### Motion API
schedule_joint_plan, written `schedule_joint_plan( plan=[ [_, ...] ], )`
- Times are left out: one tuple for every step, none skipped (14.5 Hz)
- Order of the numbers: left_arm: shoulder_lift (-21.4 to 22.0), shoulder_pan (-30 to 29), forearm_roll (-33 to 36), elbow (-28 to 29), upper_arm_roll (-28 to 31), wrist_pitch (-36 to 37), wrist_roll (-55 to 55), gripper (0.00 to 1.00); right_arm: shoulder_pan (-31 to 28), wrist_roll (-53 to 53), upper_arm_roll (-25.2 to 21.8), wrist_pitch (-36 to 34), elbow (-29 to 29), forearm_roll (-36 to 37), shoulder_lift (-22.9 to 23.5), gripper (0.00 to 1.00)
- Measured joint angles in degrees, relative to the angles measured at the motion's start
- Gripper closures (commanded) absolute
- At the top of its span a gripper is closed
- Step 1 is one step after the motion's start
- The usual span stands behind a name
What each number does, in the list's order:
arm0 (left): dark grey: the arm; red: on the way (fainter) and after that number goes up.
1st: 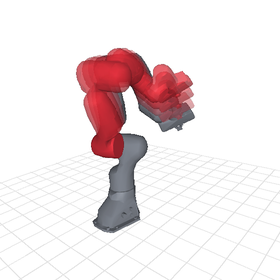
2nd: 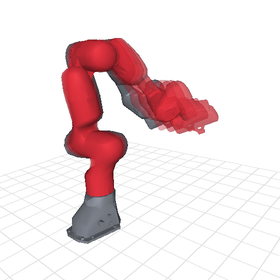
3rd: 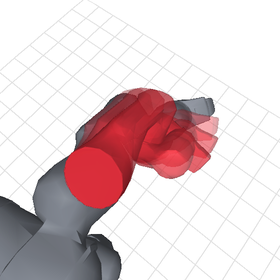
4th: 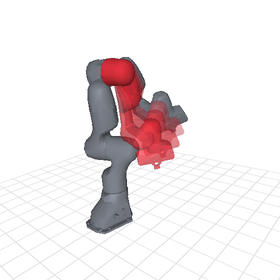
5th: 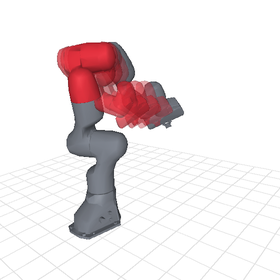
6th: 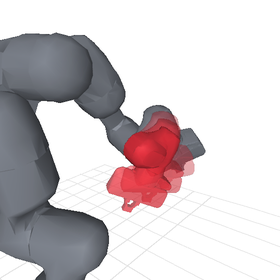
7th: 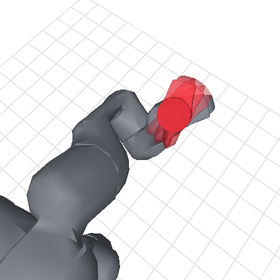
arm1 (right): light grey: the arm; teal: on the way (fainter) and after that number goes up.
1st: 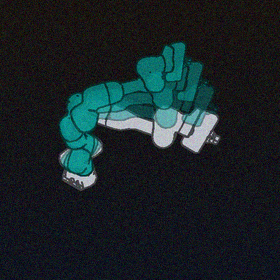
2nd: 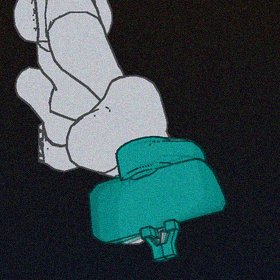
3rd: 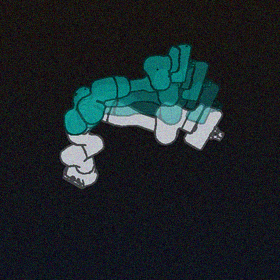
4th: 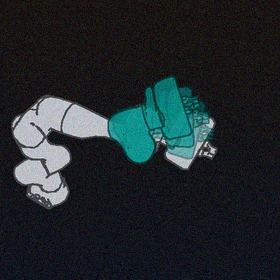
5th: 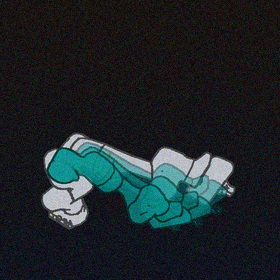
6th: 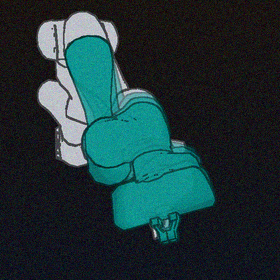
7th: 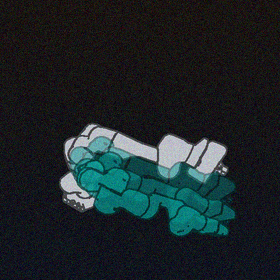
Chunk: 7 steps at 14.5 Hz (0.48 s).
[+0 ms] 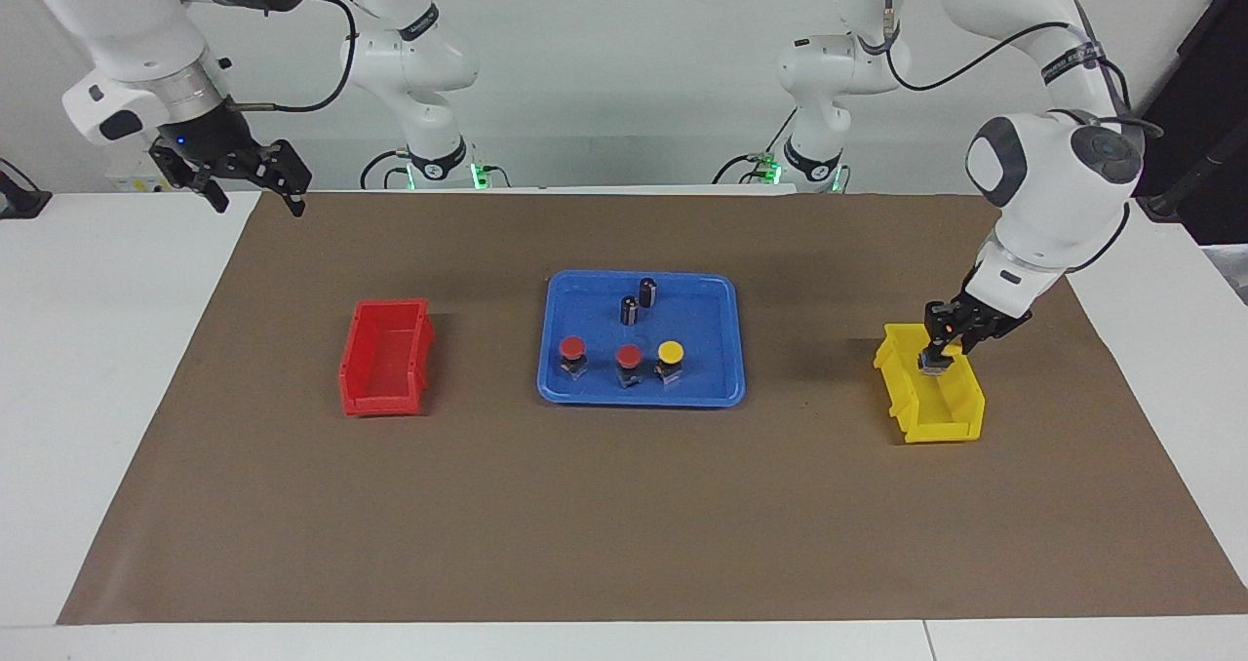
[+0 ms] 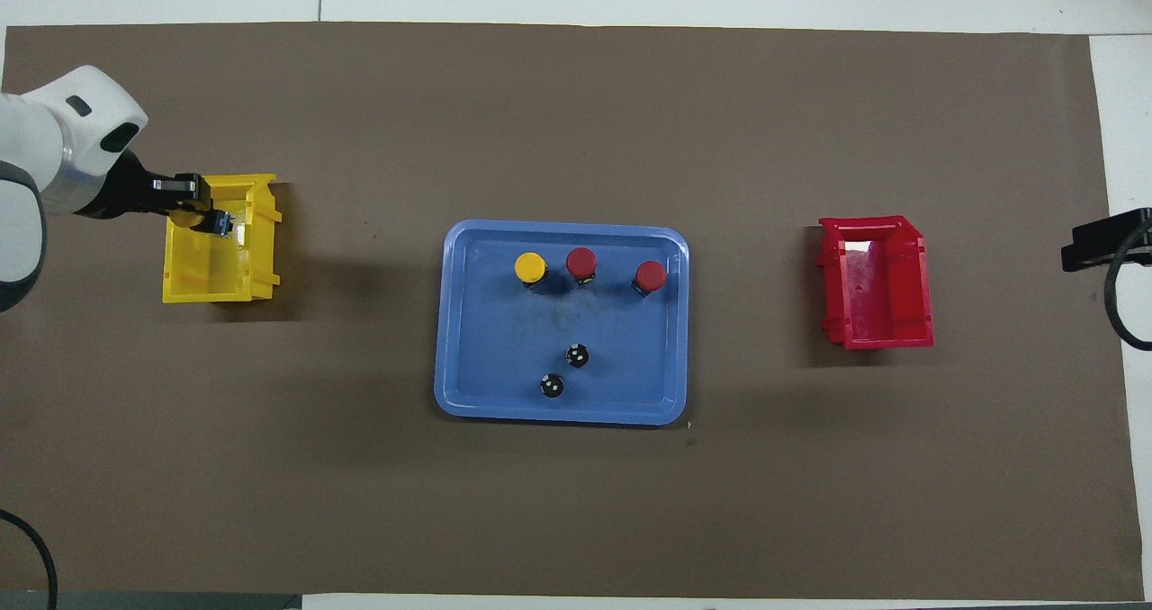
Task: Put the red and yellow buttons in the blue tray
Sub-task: 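Carry the second yellow button into the tray with the left gripper and release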
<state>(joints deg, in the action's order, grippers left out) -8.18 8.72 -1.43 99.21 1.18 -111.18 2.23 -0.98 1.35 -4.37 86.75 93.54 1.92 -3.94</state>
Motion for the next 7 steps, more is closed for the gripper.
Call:
schedule_joint_plan(
  plan=[
    [-1.07,3.32,0.00,-3.29,-0.11,1.06,4.39,0.99,0.00,0.00,0.00,0.00,0.00,0.02,-0.03,0.00],
    [-2.16,7.05,0.00,-5.22,-0.26,0.77,9.74,0.99,0.00,0.00,0.00,0.00,0.00,0.03,-0.08,0.00],
    [-3.17,10.88,0.00,-5.73,-0.44,-0.01,14.71,0.99,-0.01,0.00,-0.01,0.00,0.01,0.04,-0.11,0.00],
    [-4.19,14.60,0.01,-5.42,-0.58,-1.12,18.57,0.99,-0.06,0.00,-0.02,0.00,0.01,0.04,-0.12,0.00],
    [-5.19,17.67,0.01,-4.61,-0.68,-2.42,21.14,0.99,-0.12,0.00,-0.06,0.00,0.01,0.04,-0.14,0.00],
    [-5.99,19.75,0.01,-3.42,-0.73,-3.86,22.55,0.99,-0.14,0.01,-0.18,0.00,0.01,0.05,-0.15,0.00],
    [-6.57,20.93,0.00,-2.07,-0.76,-5.39,23.12,0.99,-0.16,0.01,-0.29,0.00,0.01,0.05,-0.18,0.00]
  ],
)
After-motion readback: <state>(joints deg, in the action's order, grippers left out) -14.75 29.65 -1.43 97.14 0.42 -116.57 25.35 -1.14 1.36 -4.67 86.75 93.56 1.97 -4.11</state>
